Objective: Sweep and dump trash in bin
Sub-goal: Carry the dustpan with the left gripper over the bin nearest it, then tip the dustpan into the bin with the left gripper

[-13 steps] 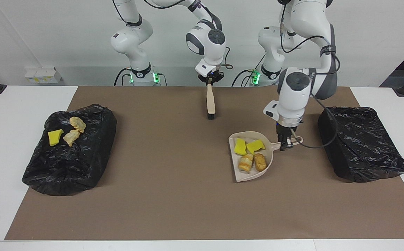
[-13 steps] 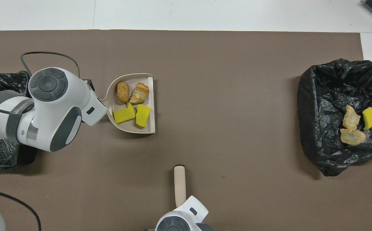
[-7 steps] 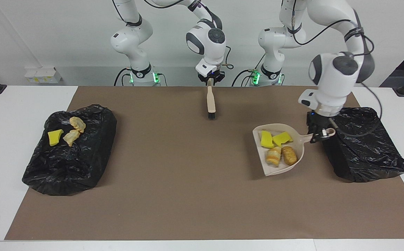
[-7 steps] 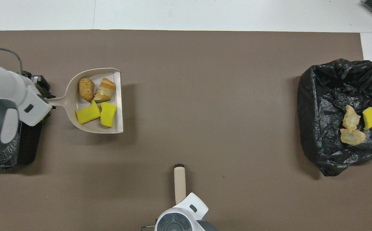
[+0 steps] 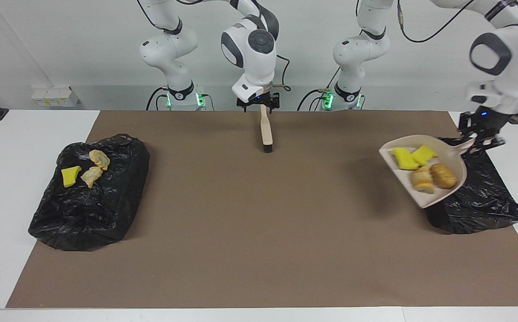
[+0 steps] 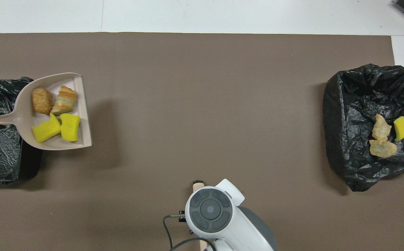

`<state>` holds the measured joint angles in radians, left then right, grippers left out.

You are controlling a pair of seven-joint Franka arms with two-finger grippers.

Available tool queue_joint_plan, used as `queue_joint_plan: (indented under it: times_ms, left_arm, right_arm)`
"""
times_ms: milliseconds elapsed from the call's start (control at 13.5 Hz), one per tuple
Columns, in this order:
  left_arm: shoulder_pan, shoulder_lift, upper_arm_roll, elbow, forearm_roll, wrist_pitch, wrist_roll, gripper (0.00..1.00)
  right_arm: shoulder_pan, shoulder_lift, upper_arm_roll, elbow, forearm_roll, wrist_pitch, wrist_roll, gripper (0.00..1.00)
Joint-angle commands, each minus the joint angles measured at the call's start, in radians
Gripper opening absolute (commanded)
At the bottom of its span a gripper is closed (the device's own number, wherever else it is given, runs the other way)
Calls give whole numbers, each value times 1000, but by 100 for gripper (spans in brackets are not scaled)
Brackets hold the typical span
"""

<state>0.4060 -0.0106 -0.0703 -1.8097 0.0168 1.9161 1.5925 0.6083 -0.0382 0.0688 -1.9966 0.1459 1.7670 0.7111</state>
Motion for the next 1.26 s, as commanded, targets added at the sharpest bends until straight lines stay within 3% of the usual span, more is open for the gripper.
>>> queue_joint_plan:
  times_ms: [0,223,446,669,818,1189]
  left_arm:
    - [118,26,-14,79,-17,-17,9,0]
    - [212,41,-8,118,1,-2,9,0]
    - [228,49,-3,119,110,81,3,0]
    - [229,70,-3,121,195,103,-6,0]
    - [228,87,-3,116,286,138,-9,0]
    - [143,90,-5,70,563,158,-124,0]
  right_arm:
    - [-117,53,9,164,-51,-145,-108,100]
    - [-226,40,3,286,-91,-240,-235,100]
    - [-387,41,2,401,-114,-348,-382,100]
    - [-490,41,-4,444,-225,-374,-605,100]
    - [-544,43,-9,455,-284,-359,-618,100]
    - [-630,40,-29,503,-255,-360,-608,100]
